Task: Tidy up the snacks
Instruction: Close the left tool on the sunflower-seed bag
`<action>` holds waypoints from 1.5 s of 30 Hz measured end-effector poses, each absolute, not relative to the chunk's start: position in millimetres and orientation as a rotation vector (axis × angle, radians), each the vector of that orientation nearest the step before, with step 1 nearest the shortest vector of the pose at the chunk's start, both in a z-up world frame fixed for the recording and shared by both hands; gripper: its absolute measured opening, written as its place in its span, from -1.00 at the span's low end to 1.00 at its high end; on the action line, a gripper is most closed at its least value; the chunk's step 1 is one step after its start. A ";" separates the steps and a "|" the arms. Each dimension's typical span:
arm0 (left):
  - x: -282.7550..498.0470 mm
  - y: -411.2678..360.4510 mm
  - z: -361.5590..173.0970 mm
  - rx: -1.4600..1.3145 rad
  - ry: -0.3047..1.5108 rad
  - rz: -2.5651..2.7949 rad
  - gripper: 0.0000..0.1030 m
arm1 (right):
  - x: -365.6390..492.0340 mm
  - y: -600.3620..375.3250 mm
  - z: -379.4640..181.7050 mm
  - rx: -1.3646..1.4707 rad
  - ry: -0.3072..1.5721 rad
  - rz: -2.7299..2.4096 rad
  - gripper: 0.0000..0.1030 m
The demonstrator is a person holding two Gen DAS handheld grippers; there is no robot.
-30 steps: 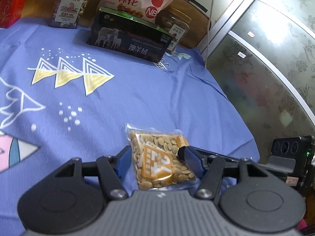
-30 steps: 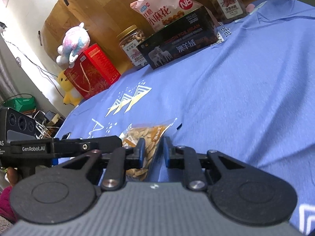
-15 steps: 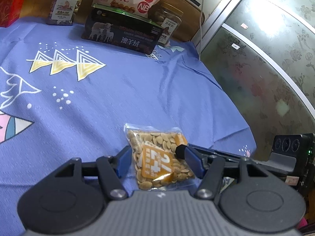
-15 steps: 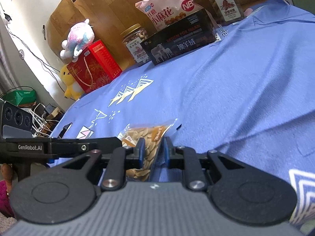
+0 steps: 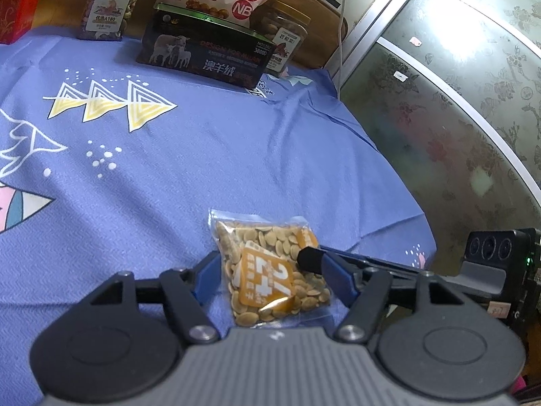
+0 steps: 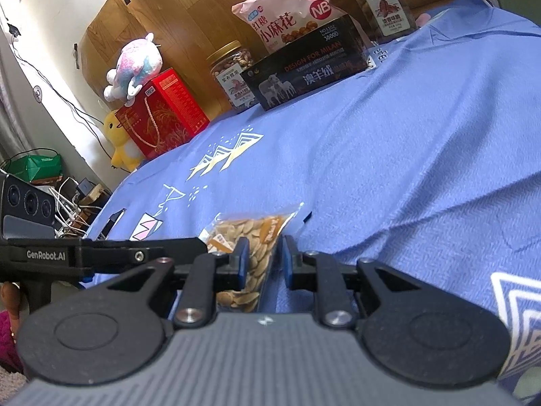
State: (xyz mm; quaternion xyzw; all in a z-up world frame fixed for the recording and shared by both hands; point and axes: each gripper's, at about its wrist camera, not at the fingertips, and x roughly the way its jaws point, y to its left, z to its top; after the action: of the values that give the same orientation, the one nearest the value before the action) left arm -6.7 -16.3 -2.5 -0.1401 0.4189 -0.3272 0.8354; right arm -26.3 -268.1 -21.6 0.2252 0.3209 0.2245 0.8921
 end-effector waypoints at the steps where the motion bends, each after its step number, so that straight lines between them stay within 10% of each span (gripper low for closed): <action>1: -6.4 -16.1 -2.5 -0.299 0.888 -0.693 0.28 | -26.8 -268.8 -22.0 0.472 0.666 0.466 -0.52; 45: -9.8 -25.1 1.2 -0.274 0.891 -0.655 0.40 | -26.8 -279.0 -29.4 0.542 0.646 0.523 -0.52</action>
State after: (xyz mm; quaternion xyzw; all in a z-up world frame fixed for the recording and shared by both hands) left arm -9.8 -25.1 1.2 -0.1295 0.4218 -0.3099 0.8422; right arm -26.8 -279.0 -29.4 0.2601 0.3100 0.2509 0.8794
